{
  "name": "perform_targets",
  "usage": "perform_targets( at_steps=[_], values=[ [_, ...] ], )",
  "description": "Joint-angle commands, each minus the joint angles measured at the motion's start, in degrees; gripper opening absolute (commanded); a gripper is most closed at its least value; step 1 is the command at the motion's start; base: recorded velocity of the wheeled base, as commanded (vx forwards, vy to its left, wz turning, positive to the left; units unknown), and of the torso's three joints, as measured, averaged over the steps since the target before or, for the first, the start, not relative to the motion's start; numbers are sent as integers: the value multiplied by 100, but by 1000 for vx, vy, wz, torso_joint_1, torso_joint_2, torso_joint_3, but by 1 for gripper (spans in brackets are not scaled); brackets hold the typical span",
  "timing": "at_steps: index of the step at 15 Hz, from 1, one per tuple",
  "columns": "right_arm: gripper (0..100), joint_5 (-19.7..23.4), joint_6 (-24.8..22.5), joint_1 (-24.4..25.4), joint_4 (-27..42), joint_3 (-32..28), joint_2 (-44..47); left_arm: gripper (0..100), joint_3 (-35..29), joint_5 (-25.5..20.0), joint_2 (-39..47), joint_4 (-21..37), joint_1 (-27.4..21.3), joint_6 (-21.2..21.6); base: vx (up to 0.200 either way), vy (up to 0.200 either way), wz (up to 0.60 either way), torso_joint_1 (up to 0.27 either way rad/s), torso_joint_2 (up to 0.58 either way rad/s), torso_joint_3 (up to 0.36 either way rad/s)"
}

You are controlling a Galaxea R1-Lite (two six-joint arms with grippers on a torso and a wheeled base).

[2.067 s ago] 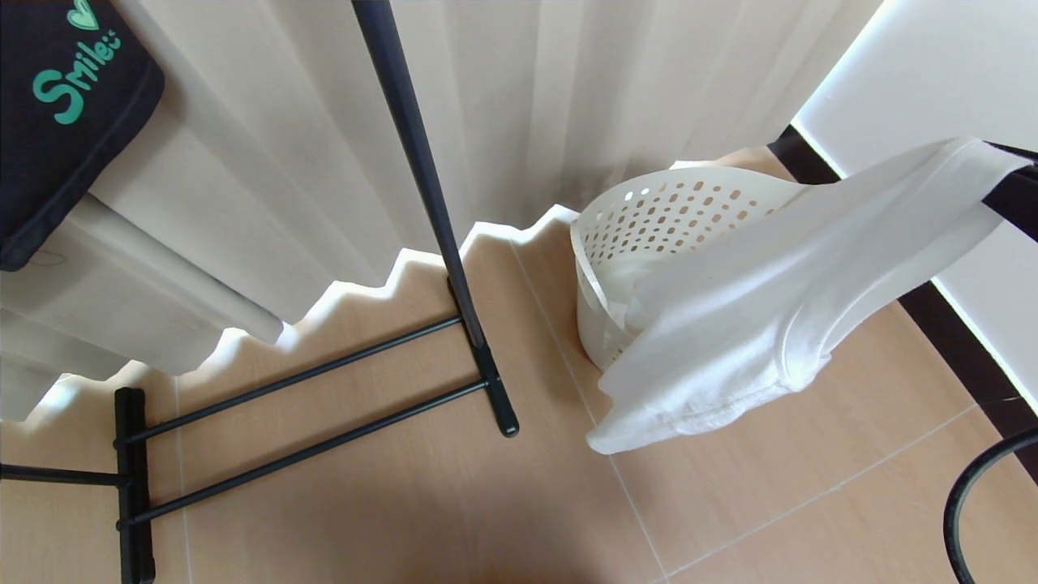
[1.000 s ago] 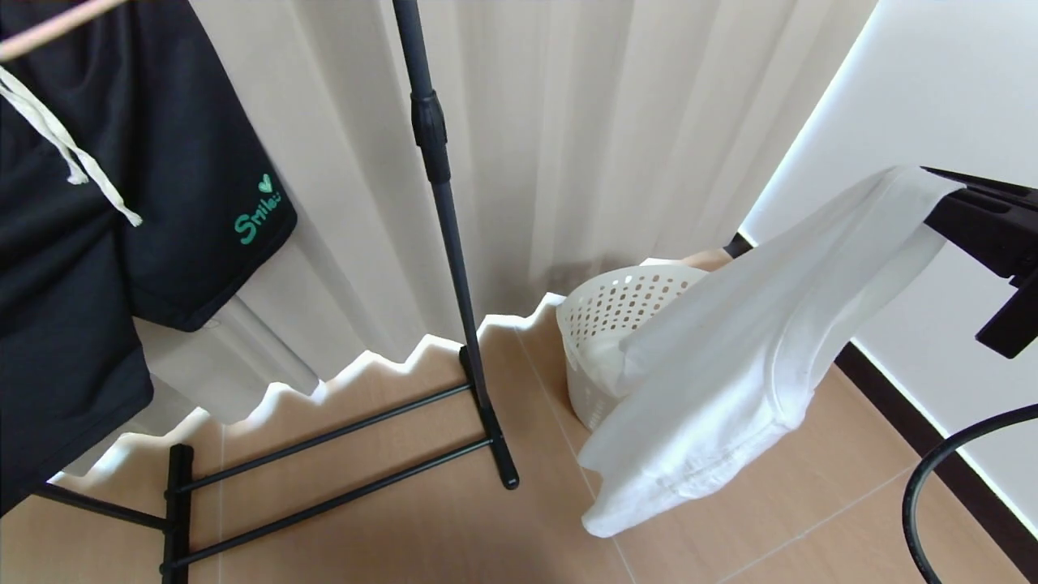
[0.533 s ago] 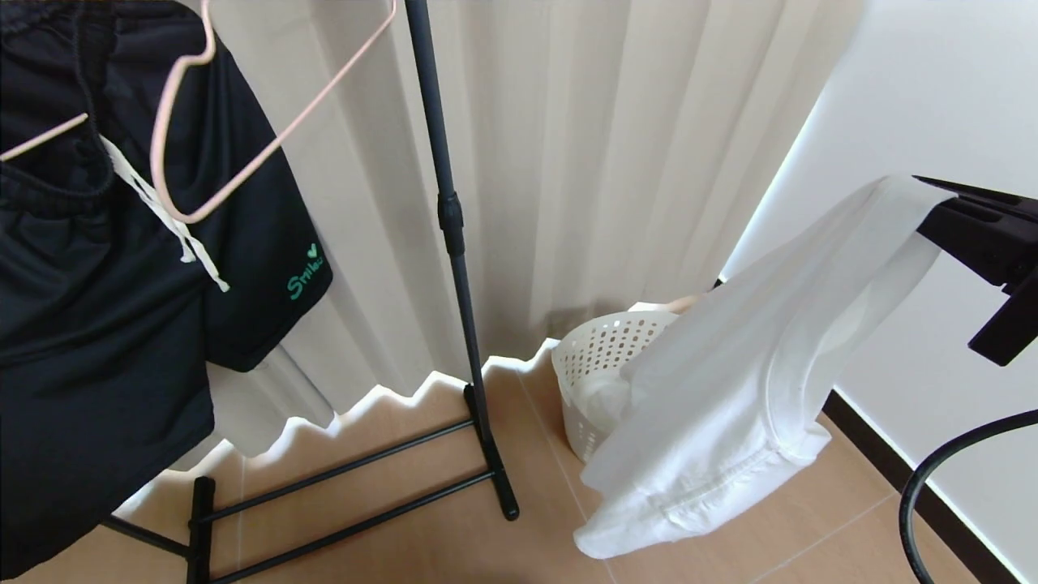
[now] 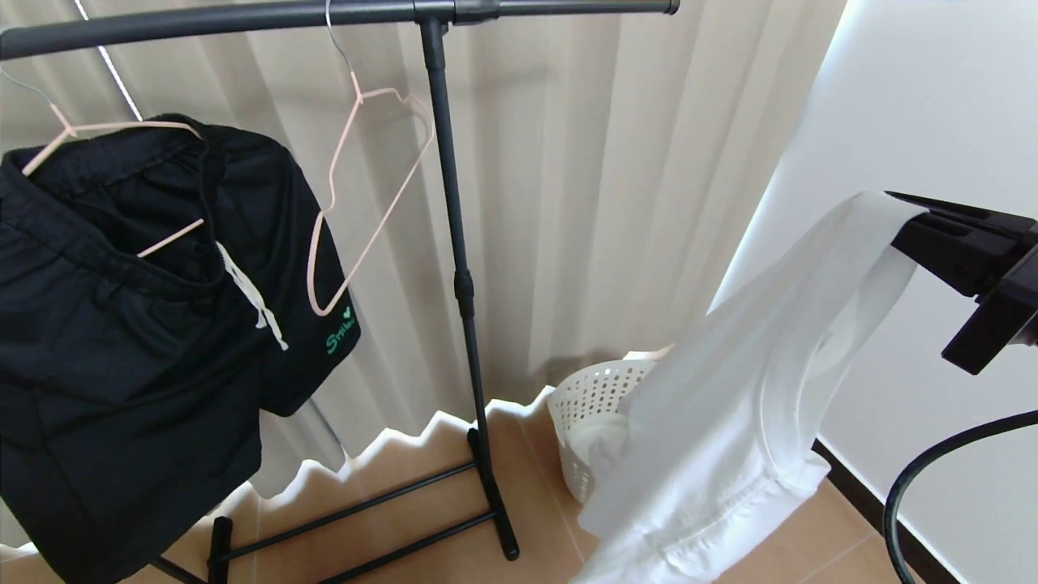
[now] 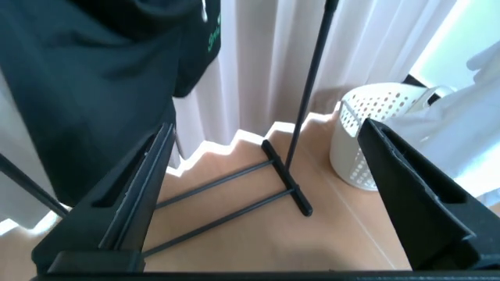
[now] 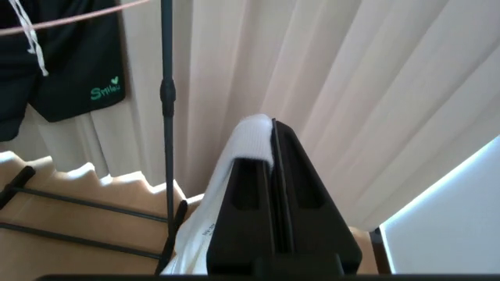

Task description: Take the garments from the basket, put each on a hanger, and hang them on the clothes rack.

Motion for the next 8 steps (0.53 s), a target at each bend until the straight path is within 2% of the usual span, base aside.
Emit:
perform_targets(
  at_steps=[1, 8],
  values=[
    [0, 16, -1, 7, -4, 0, 25, 100, 3, 1, 7, -3, 2, -2, 0, 0, 0, 217, -535, -124],
    [0, 34, -1, 7, -4, 9, 16, 100, 3, 1, 7, 6, 2, -2, 0, 0, 0, 246, -581, -129]
  ],
)
